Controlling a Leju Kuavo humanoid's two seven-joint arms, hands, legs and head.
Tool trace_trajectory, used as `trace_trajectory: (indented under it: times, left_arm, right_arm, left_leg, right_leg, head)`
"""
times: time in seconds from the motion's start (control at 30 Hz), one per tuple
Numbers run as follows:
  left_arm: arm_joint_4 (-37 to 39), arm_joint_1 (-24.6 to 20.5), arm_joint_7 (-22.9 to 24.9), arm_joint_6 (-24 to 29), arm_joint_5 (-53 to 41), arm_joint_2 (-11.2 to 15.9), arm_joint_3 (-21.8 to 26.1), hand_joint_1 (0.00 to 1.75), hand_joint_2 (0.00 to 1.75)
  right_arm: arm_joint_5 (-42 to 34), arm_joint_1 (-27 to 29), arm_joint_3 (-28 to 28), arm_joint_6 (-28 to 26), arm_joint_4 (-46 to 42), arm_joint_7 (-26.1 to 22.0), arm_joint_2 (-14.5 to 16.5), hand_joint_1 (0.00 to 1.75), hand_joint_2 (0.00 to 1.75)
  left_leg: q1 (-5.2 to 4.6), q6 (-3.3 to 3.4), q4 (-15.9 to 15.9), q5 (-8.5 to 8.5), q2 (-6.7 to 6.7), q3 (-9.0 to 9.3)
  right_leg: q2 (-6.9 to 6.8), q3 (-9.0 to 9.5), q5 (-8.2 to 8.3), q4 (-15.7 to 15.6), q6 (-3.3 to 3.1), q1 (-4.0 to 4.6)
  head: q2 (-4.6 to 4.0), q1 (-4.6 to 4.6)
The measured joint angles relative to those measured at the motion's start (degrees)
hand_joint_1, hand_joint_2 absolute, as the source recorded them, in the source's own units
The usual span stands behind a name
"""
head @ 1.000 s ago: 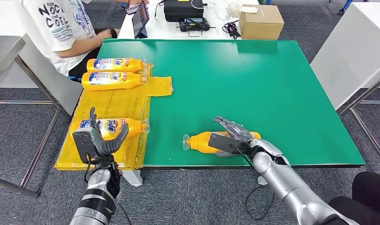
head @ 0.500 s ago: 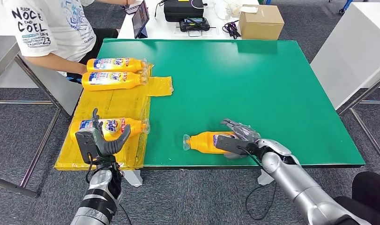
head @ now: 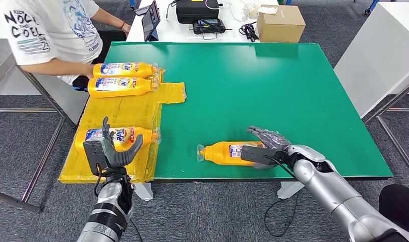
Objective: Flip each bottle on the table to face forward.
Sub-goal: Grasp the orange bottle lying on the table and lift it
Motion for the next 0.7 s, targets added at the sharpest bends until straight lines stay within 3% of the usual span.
trace_trajectory:
  times: [0.33, 0.7]
  left_arm:
    - [0.8, -0.1, 0.6, -0.3, 0.5, -0.1, -1.1, 0.00, 1.75]
    - [1.7, -0.4, 1.0, -0.2, 0.6, -0.5, -2.0, 0.00, 1.75]
  right_arm:
    - [-0.7, -3.2, 4.2, 2.4, 0.3, 1.8, -1.6, 0.00, 1.75]
    - [-1.1, -4.5, 7.8, 1.3, 4.8, 1.9, 0.8, 0.00, 1.75]
  left_leg:
    - [-0.01, 0.00, 0.0, 0.00, 0.00, 0.00]
    - [0.00, 0.00, 0.0, 0.00, -0.01, -0.01]
  right_leg:
    - [0.00, 0.00, 0.00, 0.0, 0.00, 0.00]
    - [0.00, 0.00, 0.00, 0.0, 0.00, 0.00]
  head:
    - [0.00, 0.00]
    - [0.00, 0.00]
